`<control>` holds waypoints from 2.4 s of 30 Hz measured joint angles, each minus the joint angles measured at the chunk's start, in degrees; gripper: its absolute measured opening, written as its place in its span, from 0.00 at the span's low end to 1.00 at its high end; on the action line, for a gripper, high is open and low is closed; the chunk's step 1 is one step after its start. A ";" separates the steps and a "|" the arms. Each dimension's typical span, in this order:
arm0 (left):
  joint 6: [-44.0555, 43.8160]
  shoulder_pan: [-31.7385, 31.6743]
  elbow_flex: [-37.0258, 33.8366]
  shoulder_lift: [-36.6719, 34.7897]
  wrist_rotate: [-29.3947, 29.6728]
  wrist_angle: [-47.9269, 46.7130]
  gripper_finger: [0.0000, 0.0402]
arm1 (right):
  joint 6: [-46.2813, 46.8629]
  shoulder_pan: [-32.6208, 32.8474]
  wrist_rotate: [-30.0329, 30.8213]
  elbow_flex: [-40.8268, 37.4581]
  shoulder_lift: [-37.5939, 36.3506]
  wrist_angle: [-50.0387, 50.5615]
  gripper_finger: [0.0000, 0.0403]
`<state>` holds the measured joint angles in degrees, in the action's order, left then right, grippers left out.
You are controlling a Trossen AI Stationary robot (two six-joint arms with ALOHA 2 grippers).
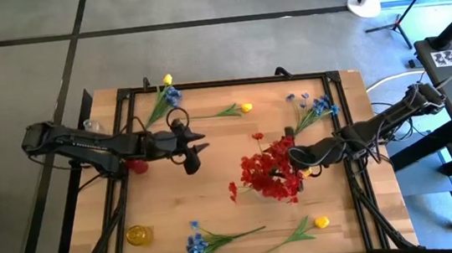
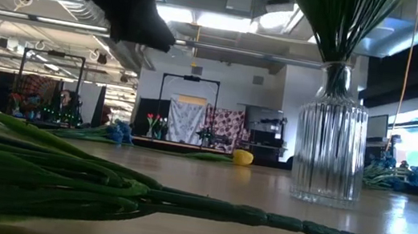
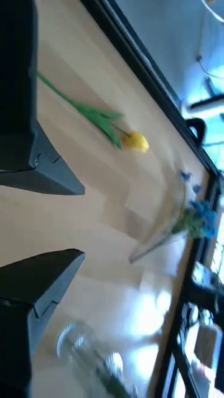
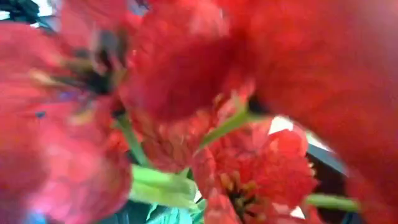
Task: Sort flowers into vase by color
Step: Put the red flower into the transparent vase, then move the transparent vase to the center of the table
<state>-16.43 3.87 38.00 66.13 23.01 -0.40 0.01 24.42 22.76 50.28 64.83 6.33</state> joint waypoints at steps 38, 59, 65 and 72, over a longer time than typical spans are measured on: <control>8.23 8.92 14.16 48.92 -19.27 55.05 0.66 | -1.53 -0.06 2.01 0.00 0.71 2.14 0.79; 9.34 7.61 23.19 57.37 -17.70 58.12 0.58 | -1.38 -0.06 2.28 0.00 0.71 2.84 0.79; 9.49 7.70 23.21 57.37 -17.51 56.75 0.37 | -1.38 -0.06 2.30 0.00 0.71 2.81 0.79; 10.60 7.97 23.21 57.28 -15.23 56.54 0.28 | -1.26 -0.06 2.35 0.00 0.71 2.84 0.79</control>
<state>-5.84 11.85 61.21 123.40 7.78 56.14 -1.24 24.36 25.10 50.28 65.54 9.17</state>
